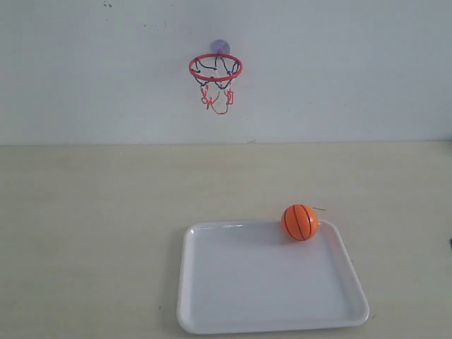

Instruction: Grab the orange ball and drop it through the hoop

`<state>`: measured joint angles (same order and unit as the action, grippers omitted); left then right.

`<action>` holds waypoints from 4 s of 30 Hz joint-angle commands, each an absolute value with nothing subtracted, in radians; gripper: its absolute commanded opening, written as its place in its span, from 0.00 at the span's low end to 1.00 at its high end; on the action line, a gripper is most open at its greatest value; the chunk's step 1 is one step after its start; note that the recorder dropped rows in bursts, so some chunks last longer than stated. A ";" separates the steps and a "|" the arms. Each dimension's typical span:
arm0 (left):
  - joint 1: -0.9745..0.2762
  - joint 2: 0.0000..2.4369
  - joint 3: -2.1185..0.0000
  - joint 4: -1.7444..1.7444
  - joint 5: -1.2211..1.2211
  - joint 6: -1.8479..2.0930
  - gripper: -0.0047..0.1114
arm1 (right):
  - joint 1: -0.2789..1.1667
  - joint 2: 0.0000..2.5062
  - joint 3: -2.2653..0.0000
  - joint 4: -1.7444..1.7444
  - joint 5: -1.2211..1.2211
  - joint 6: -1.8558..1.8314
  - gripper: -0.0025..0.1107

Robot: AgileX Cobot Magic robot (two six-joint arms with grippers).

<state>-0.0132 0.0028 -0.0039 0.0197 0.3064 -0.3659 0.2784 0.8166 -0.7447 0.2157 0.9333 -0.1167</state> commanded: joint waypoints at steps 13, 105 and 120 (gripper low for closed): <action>-0.021 0.000 0.000 0.022 0.307 -0.365 0.08 | 0.280 1.572 -1.091 0.357 0.685 -0.237 0.56; -0.021 0.000 0.000 0.022 0.307 -0.365 0.08 | 0.317 2.466 -2.455 1.154 0.535 -0.822 0.02; -0.021 0.000 0.000 0.022 0.307 -0.365 0.08 | 0.319 2.466 -2.455 1.120 0.503 -0.835 0.14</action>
<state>-0.0132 0.0028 -0.0039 0.0197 0.3064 -0.3659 0.3193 2.4712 -2.4488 1.1290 0.5112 -0.8235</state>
